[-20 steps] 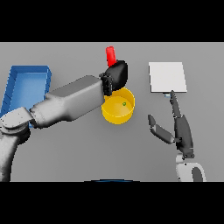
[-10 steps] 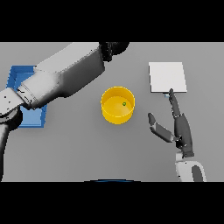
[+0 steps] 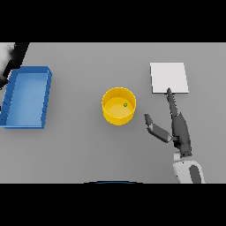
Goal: Pick up the red beaker and tilt it to pour out 1 green nut into yellow bowl. Pick up the yellow bowl and place it on the metallic measuring scale.
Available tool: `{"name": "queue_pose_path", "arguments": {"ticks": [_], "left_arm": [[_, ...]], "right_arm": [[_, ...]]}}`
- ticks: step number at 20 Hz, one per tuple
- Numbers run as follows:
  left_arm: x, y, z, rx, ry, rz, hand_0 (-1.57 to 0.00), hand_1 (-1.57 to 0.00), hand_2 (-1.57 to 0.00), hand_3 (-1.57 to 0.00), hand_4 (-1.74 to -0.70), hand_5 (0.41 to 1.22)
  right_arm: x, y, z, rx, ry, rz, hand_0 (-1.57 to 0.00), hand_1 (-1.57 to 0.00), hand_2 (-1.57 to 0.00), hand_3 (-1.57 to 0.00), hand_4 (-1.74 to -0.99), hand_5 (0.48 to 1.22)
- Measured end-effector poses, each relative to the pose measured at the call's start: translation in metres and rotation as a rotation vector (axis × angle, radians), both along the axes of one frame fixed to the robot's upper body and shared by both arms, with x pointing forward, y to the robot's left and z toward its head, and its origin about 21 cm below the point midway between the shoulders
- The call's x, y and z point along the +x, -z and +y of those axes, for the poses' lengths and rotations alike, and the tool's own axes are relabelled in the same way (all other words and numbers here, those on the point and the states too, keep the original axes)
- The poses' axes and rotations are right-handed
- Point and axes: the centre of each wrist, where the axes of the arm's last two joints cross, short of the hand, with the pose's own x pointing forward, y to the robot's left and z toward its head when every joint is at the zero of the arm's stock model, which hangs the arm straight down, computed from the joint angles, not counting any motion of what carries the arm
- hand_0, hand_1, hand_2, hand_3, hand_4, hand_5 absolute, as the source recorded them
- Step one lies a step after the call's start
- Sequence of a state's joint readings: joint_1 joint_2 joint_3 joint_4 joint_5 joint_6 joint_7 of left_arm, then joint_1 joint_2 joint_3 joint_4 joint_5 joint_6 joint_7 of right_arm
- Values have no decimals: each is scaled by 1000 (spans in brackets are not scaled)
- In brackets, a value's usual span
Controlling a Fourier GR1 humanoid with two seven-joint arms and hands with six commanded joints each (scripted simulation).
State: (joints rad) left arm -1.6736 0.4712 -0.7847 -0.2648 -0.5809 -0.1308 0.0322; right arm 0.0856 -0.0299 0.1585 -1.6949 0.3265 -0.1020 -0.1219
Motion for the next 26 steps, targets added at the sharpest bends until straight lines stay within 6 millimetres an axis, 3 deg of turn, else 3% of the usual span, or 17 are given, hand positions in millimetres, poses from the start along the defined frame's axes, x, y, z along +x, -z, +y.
{"name": "queue_pose_path", "arguments": {"ticks": [2,6,10,13,16,21,26], "left_arm": [[4,4,45,-206,-87,5,-1571,-1571,-1571,-1458,-1739,1221],[2,40,123,-558,-273,12,-1571,-1571,-1571,-1525,-1740,1221],[-6,95,170,-775,-521,20,-1571,-1571,-1571,-1552,-1741,1221],[-15,115,187,-923,-578,1,-1571,-1571,-1571,-1488,-1741,1221],[-27,150,196,-1024,-673,33,-1571,-1571,-1571,-1396,-1741,1221],[-64,195,198,-1155,-735,44,-1571,-1571,-1571,-1376,-1741,1221],[-95,224,189,-1211,-797,69,-1571,-1571,-1571,-1383,-1741,1221]], "right_arm": [[0,3,2,51,-23,-3,1,1,1,1,-1093,623],[3,-3,-4,83,-53,-6,1,1,1,1,-1106,642],[7,-2,-2,99,-82,3,1,1,1,1,-1157,666],[3,0,-2,74,-82,-2,1,1,1,1,-1181,687],[3,-1,-5,47,-74,-2,1,1,1,1,-1192,704],[-1,4,-4,44,-90,1,1,1,1,1,-1205,704],[5,4,-4,49,-77,8,1,1,1,1,-1186,687]]}}
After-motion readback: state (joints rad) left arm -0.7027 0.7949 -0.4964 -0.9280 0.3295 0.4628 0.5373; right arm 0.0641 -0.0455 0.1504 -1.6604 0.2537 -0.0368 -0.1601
